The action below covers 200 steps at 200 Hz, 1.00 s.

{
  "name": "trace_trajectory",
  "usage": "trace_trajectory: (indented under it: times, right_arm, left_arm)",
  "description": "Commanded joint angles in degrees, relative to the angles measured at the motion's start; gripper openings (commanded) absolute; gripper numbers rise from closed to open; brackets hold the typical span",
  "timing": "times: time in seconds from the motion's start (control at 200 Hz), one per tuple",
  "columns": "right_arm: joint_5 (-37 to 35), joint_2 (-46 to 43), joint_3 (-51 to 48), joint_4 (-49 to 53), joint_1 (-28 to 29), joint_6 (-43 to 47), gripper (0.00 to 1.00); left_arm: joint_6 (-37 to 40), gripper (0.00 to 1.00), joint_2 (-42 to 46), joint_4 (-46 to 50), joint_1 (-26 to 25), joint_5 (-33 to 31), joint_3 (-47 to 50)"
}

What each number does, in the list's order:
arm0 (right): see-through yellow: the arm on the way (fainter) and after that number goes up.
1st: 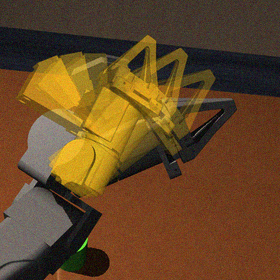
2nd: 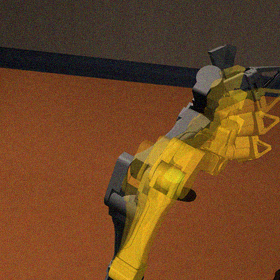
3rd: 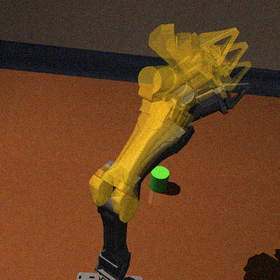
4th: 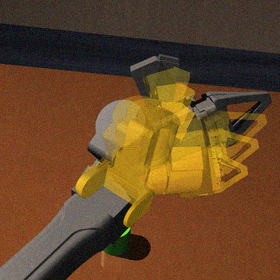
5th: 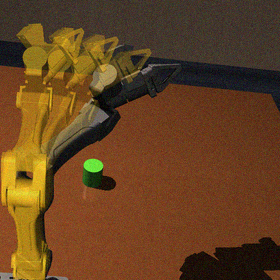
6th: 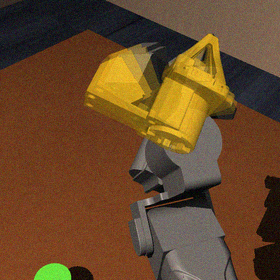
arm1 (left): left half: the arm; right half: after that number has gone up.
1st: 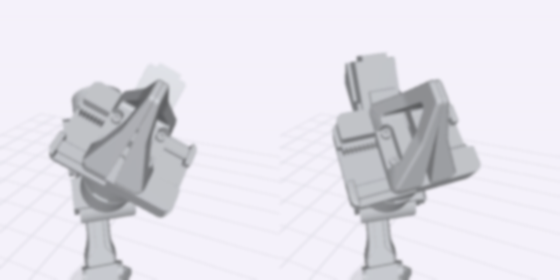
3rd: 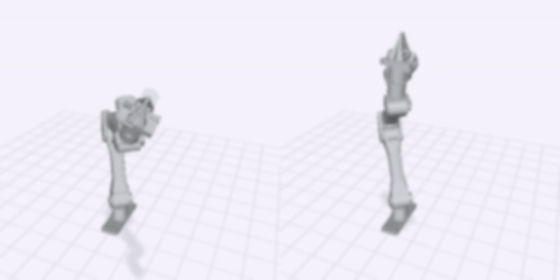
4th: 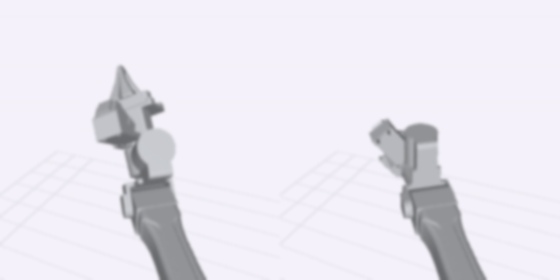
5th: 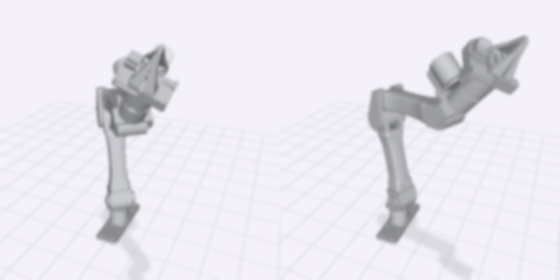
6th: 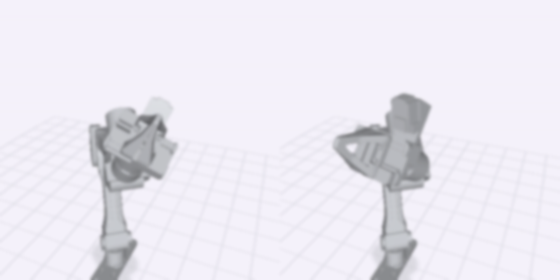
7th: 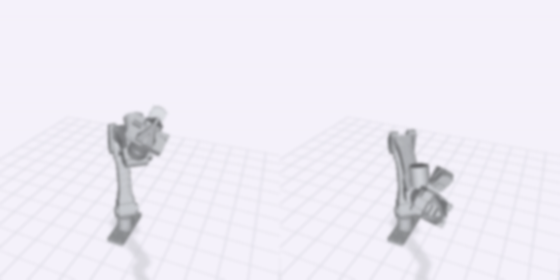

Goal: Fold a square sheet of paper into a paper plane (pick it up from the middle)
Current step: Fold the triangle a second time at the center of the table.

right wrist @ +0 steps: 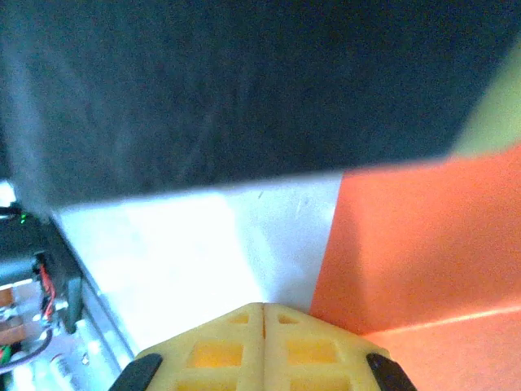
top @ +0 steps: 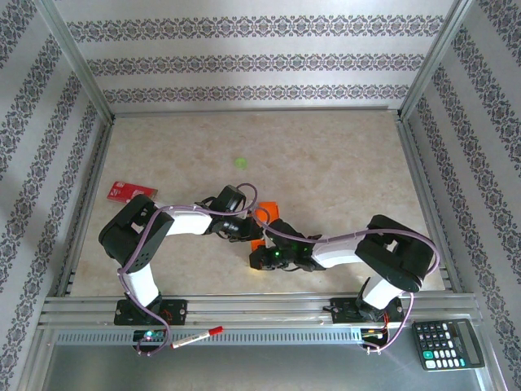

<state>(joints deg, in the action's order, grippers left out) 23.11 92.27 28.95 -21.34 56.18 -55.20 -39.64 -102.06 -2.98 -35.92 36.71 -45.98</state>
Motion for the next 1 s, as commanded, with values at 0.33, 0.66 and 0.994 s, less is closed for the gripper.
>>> trace_trajectory:
  times: [0.33, 0.66, 0.994]
  right_arm:
    - [0.75, -12.29, -3.36, 6.22, -8.96, 0.73, 0.02]
    - [1.08, -14.91, -5.51, 9.36, -19.18, 3.24, 0.02]
    - [-4.17, -21.26, -5.66, 21.54, -17.49, 2.55, 0.12]
  left_arm:
    - [2.20, 0.00, -3.06, 6.55, 0.54, -2.38, -1.68]
    - [0.17, 0.09, 0.02, 5.34, 0.58, 2.67, -6.13]
    - [-0.12, 0.14, 5.81, 6.54, 0.49, 6.40, -3.08]
